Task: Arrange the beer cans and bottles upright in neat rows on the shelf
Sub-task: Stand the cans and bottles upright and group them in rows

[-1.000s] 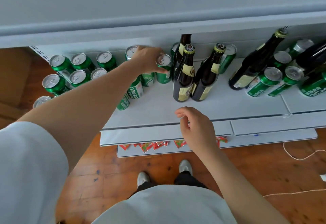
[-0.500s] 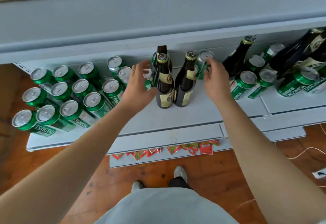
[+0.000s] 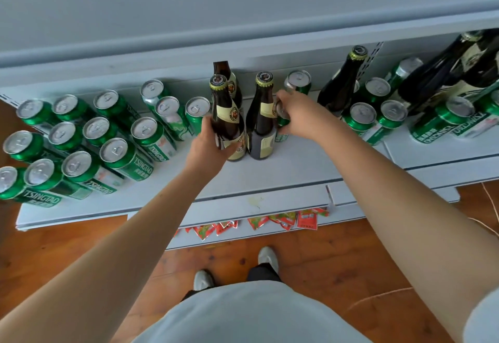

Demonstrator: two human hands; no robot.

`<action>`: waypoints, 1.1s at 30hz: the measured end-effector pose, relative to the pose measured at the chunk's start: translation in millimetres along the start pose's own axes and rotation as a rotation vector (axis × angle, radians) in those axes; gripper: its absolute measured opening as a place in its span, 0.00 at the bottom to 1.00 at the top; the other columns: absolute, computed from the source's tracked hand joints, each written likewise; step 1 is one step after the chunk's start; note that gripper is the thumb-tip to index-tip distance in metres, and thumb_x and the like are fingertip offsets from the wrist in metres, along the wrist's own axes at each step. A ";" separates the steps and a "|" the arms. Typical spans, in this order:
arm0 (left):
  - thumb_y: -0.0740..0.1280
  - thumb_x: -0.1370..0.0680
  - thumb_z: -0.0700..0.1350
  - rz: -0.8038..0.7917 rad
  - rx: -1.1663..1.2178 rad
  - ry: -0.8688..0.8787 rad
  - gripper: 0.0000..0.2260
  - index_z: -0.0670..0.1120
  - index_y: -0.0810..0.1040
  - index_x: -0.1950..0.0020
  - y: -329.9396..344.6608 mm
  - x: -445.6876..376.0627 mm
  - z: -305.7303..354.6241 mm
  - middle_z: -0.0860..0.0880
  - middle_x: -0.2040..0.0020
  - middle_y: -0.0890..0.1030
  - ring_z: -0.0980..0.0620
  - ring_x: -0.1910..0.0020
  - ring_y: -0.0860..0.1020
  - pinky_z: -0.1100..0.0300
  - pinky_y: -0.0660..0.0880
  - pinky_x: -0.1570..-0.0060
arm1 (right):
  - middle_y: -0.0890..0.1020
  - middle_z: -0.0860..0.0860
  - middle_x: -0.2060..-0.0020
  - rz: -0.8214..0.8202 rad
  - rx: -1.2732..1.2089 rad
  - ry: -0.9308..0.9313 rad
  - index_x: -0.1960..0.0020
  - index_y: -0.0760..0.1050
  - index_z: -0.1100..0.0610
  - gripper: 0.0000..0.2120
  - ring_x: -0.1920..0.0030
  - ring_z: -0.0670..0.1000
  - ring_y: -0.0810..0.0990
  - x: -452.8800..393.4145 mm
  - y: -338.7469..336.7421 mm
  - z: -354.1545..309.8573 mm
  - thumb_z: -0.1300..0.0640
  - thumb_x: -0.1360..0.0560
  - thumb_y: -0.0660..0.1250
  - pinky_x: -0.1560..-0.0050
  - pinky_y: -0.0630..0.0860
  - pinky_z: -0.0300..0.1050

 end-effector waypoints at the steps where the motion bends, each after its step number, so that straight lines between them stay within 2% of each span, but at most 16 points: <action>1: 0.74 0.26 0.49 0.016 0.005 -0.004 0.27 0.43 0.65 0.34 0.2 -0.4 0.1 0.45 0.40 0.79 0.41 0.44 0.78 0.56 0.71 0.52 | 0.75 0.59 0.46 0.041 -0.008 0.021 0.37 0.67 0.60 0.31 0.49 0.61 0.78 9.9 -4.7 3.8 0.57 0.35 0.77 0.51 0.77 0.55; 3: 0.74 0.27 0.50 0.037 0.022 -0.021 0.26 0.43 0.67 0.35 1.2 0.2 -0.4 0.45 0.40 0.79 0.42 0.43 0.77 0.56 0.71 0.51 | 0.78 0.58 0.46 0.132 -0.052 0.094 0.34 0.68 0.60 0.35 0.47 0.59 0.78 34.0 -17.3 10.7 0.55 0.36 0.79 0.50 0.77 0.51; 6: 0.74 0.26 0.50 0.058 0.036 -0.036 0.24 0.43 0.68 0.37 4.5 3.0 0.5 0.44 0.39 0.79 0.42 0.42 0.77 0.56 0.71 0.50 | 0.77 0.50 0.49 0.208 -0.236 0.255 0.38 0.72 0.56 0.31 0.50 0.51 0.77 71.2 -35.6 21.3 0.51 0.36 0.80 0.53 0.74 0.44; 10: 0.75 0.27 0.50 0.035 0.068 -0.050 0.26 0.44 0.69 0.34 9.1 2.0 2.2 0.44 0.38 0.78 0.43 0.40 0.77 0.56 0.72 0.48 | 0.80 0.48 0.49 0.176 -0.595 0.363 0.40 0.75 0.51 0.29 0.49 0.50 0.81 106.4 -40.5 21.4 0.51 0.38 0.81 0.57 0.83 0.50; 12: 0.75 0.27 0.49 -0.021 0.067 -0.094 0.31 0.43 0.65 0.30 9.9 2.9 -1.6 0.42 0.36 0.76 0.42 0.39 0.76 0.52 0.74 0.43 | 0.80 0.46 0.49 0.146 -0.587 0.344 0.41 0.74 0.49 0.29 0.48 0.49 0.80 117.2 -40.7 10.5 0.51 0.39 0.81 0.54 0.82 0.49; 14: 0.74 0.27 0.45 -0.056 0.055 -0.134 0.32 0.43 0.62 0.28 6.8 10.8 -7.9 0.40 0.35 0.73 0.42 0.39 0.76 0.47 0.75 0.40 | 0.79 0.43 0.50 0.139 -0.511 0.309 0.41 0.74 0.47 0.29 0.48 0.46 0.79 125.4 -39.8 -9.6 0.51 0.38 0.81 0.51 0.77 0.43; 17: 0.67 0.25 0.39 -0.026 0.068 -0.113 0.22 0.45 0.68 0.32 -10.3 37.9 -21.5 0.45 0.39 0.75 0.48 0.47 0.77 0.51 0.76 0.45 | 0.78 0.42 0.49 0.170 -0.393 0.202 0.40 0.72 0.46 0.29 0.50 0.46 0.77 127.3 -30.6 -58.8 0.48 0.37 0.80 0.52 0.72 0.41; 21: 0.61 0.24 0.34 0.284 0.113 -0.077 0.14 0.47 0.77 0.43 -64.1 81.1 -58.9 0.52 0.47 0.76 0.54 0.53 0.77 0.54 0.78 0.51 | 0.76 0.44 0.45 0.145 -0.351 -0.032 0.38 0.70 0.48 0.30 0.46 0.46 0.74 98.4 11.5 -139.6 0.48 0.35 0.79 0.48 0.74 0.44; 24: 0.63 0.24 0.34 0.486 0.035 -0.032 0.12 0.47 0.77 0.45 -105.2 99.5 -85.5 0.52 0.48 0.74 0.50 0.51 0.75 0.52 0.76 0.52 | 0.75 0.48 0.43 0.132 -0.273 -0.092 0.37 0.69 0.51 0.31 0.45 0.50 0.75 59.5 50.1 -188.0 0.48 0.34 0.79 0.49 0.76 0.49; 27: 0.65 0.26 0.35 0.586 -0.133 0.037 0.12 0.45 0.77 0.44 -130.1 100.8 -98.7 0.48 0.47 0.74 0.47 0.46 0.72 0.52 0.73 0.47 | 0.75 0.51 0.40 0.109 -0.204 -0.095 0.35 0.68 0.54 0.32 0.44 0.53 0.76 24.8 82.8 -218.9 0.48 0.34 0.78 0.49 0.75 0.48; 31: 0.67 0.27 0.39 0.532 -0.278 0.092 0.15 0.45 0.76 0.40 -139.5 86.0 -104.9 0.46 0.43 0.74 0.44 0.43 0.71 0.51 0.71 0.42 | 0.75 0.54 0.40 0.099 -0.211 -0.082 0.35 0.68 0.56 0.32 0.41 0.56 0.74 -3.5 105.7 -238.0 0.49 0.33 0.77 0.47 0.73 0.47; 33: 0.67 0.27 0.41 0.489 -0.332 0.125 0.17 0.45 0.75 0.38 -138.2 77.9 -101.9 0.46 0.41 0.75 0.43 0.41 0.71 0.50 0.70 0.40 | 0.71 0.56 0.34 0.038 -0.226 -0.083 0.29 0.63 0.57 0.38 0.35 0.58 0.71 -8.8 105.0 -240.2 0.48 0.31 0.76 0.39 0.71 0.50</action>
Point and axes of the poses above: each hand's wrist, its own x-axis away from the middle knuckle, its own y-axis out of the palm, z = x × y, the point moved 4 cm from there along -x, towards the middle knuckle
